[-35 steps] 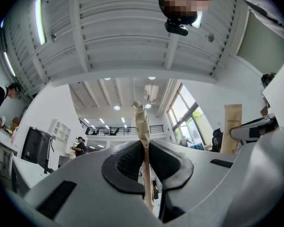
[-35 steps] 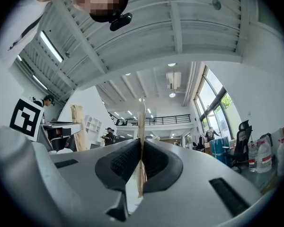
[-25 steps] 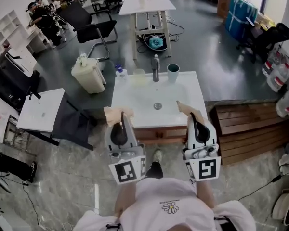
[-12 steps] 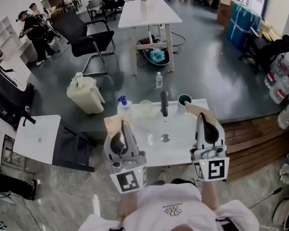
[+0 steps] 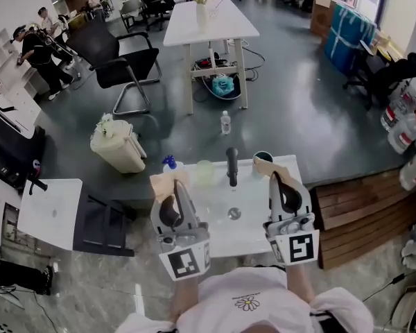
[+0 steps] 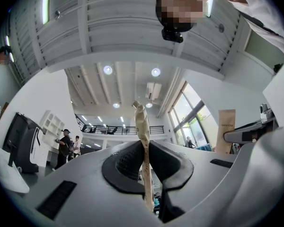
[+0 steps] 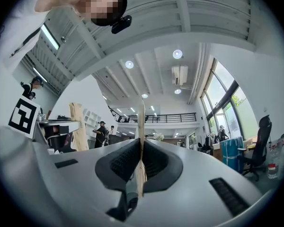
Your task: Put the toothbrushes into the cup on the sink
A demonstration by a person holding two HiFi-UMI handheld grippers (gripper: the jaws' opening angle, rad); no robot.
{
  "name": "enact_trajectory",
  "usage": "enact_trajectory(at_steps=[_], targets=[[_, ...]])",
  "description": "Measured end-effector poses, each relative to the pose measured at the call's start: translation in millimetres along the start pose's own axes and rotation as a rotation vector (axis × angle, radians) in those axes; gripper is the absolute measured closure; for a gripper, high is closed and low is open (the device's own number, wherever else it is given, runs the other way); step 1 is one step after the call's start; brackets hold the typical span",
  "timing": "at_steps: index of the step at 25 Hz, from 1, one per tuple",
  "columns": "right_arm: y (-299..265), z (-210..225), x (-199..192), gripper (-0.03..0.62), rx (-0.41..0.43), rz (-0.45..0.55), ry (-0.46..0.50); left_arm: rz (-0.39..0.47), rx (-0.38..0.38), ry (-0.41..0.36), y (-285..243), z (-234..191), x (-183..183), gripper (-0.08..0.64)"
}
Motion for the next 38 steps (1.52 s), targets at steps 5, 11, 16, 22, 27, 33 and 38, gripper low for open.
enact_trajectory(at_steps=[5, 11, 16, 22, 27, 33, 38], targets=[[-10.3, 14.8, -1.3, 0.578, 0.011, 0.012, -0.033, 0.000, 0.002, 0.004, -20.3, 11.7, -2.5, 0.517], [-20.9, 23.8, -7.6, 0.578, 0.020, 0.013, -0.044, 0.020, 0.003, -0.050, -31.3, 13.3, -5.8, 0.517], [-42.2, 38.3, -22.0, 0.578, 0.002, -0.032, -0.111, 0.012, 0.011, -0.044, -33.6, 13.9, -9.7, 0.517], [-85.2, 60.3, -71.4, 0.577, -0.022, -0.190, -0.085, 0.005, 0.009, -0.055, -34.5, 16.5, -10.9, 0.517], [-102.7, 67.2, -114.2, 0.577, -0.017, -0.295, -0.049, 0.009, 0.010, -0.077, -34.9, 16.9, -8.7, 0.517], [-100.8, 68.0, -161.8, 0.577, -0.023, -0.415, -0.049, -0.024, 0.022, -0.076, -31.6, 15.1, -14.8, 0.517], [-95.1, 62.3, -190.1, 0.577, 0.005, -0.497, -0.030, -0.034, 0.033, -0.078, -31.4, 13.7, -14.6, 0.517]])
Point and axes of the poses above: the fingertips, and each gripper's own axes: y backward along the fingers, z to its right, x out of its top, the point moved 7 cm from there along y, backward along the fingers, and after that the axes turned 15 degrees about -x, right-handed, at the moved point
